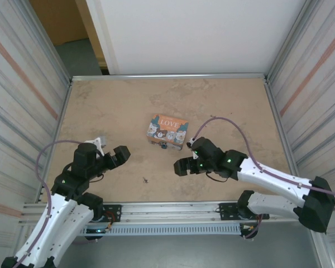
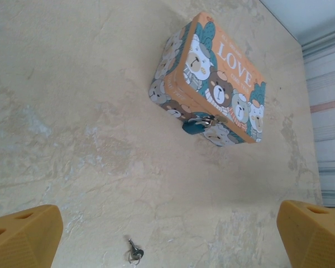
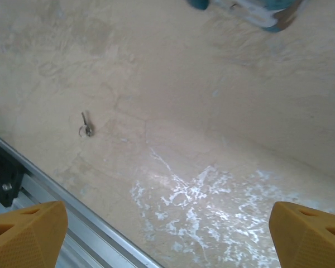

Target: Unlock a padlock with a key

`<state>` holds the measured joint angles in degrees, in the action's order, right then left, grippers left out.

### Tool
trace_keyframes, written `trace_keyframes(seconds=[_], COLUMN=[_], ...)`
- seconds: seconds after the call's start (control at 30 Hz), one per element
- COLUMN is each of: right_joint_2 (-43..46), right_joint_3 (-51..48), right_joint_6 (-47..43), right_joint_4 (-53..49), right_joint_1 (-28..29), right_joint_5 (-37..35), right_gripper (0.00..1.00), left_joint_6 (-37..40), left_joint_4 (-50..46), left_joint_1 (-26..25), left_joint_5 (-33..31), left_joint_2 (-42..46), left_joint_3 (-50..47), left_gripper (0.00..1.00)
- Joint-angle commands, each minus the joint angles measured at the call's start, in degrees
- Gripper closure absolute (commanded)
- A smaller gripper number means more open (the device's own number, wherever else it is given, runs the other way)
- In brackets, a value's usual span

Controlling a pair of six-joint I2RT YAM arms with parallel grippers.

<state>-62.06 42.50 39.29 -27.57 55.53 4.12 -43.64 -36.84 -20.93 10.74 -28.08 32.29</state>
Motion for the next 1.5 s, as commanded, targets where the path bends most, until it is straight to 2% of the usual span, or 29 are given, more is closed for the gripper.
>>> trace_keyframes(seconds=[0.0,0.2,0.7,1.07,1.47], right_joint_2=[-4.0,-12.2,-31.9,-42.2,-46.6], right_joint_3=[3.2,6.7,15.9,23.8,26.8], right_joint_6=[1.6,0.7,-2.3,-4.1,-4.4], right_joint_4=[1.6,3.7,6.9,6.1,5.4], right_joint_1=[3.2,7.2,9.1,9.8,9.8], right_joint_5=[-1.8,1.3,14.5,16.7,17.0], right_gripper=[0.10,0.18,0.53,0.63,0.66], left_joint_6=[-1.8,-2.1,-1.5,-1.3,-1.1], left_joint_4=[-3.3,-6.8,-12.3,-13.3,-14.0], left_joint_1=[0.4,0.4,0.6,0.7,0.7], left_joint_5=[-1.3,-3.8,-7.9,-8.5,-9.0], left_joint_2=[1.2,3.0,7.2,8.0,8.0], left_joint_3=[-0.7,0.1,1.9,2.3,3.0], left_gripper=[0.01,0.01,0.01,0.01,0.01])
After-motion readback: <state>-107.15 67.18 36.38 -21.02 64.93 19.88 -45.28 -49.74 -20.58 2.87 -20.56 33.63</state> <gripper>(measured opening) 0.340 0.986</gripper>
